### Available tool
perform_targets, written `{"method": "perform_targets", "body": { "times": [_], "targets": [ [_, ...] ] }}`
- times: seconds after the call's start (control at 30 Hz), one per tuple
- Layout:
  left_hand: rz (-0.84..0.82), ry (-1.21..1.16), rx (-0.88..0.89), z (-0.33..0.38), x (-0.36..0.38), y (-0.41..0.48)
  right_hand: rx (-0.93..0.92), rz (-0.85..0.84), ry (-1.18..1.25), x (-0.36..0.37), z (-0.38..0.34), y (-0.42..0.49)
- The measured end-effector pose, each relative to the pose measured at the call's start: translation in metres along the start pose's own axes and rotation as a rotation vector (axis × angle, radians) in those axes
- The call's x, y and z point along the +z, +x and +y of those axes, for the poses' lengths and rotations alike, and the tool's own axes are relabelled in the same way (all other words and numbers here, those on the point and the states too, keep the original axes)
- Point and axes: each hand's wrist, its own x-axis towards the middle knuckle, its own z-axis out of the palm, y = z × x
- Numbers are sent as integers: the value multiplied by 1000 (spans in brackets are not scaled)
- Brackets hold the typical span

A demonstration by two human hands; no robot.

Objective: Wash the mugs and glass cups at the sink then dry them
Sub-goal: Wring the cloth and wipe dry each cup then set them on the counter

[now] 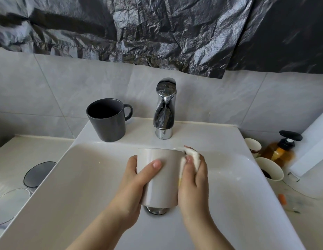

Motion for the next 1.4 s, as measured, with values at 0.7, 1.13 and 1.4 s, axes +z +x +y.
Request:
{"method": "perform_targets", "body": {
  "times": [0.7,1.13,1.4],
  "targets": [
    [-177,11,-55,16,-19,6,134,-286,-329,-20,11,12],
    [-143,95,-177,16,-24,9,-338,-164,-852,-20,24,15],
    [47,-18,-38,-5,-13,11,665,-171,144,-3,18,4]
  ]
}}
